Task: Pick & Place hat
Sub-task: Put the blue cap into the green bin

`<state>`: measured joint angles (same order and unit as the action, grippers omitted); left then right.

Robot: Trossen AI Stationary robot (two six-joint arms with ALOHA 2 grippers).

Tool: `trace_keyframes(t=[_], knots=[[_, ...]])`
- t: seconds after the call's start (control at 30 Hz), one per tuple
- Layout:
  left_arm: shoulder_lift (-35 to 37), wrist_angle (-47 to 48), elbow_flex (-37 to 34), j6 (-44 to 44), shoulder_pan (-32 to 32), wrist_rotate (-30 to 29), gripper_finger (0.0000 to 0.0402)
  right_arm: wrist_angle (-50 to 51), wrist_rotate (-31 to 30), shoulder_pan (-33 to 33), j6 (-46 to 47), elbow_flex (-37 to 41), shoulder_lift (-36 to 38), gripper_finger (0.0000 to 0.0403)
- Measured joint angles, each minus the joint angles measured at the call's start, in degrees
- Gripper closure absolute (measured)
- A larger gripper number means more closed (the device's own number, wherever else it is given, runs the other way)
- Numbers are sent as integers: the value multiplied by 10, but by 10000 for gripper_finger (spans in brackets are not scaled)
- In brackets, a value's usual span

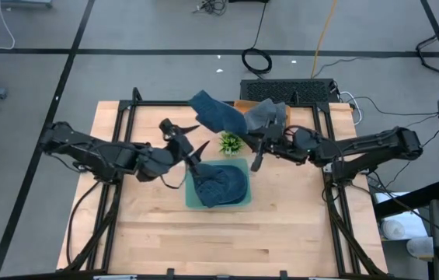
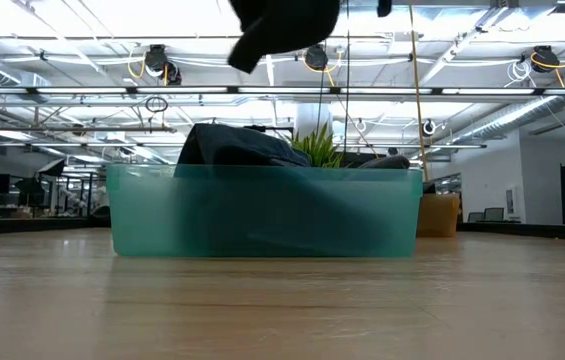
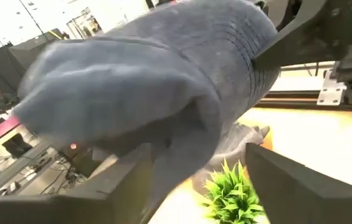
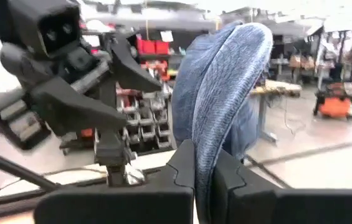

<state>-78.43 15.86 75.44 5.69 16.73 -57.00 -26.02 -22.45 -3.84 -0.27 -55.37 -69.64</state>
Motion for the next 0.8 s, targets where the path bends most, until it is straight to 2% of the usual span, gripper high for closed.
trace_keyframes(t=[0.2,0.37,0.53,0.63,0.8], knots=[[36,54,0,0,14,-2,56,82,-11,0,40,0,73,402],[62,96,0,7,22,-6,14,150,1,0,81,0,145,402],[73,123,0,87,32,-16,11,213,4,0,116,0,203,402],[72,127,0,132,38,-31,20,232,29,1,133,0,227,403],[73,126,0,136,42,-47,33,241,79,1,152,1,239,403]])
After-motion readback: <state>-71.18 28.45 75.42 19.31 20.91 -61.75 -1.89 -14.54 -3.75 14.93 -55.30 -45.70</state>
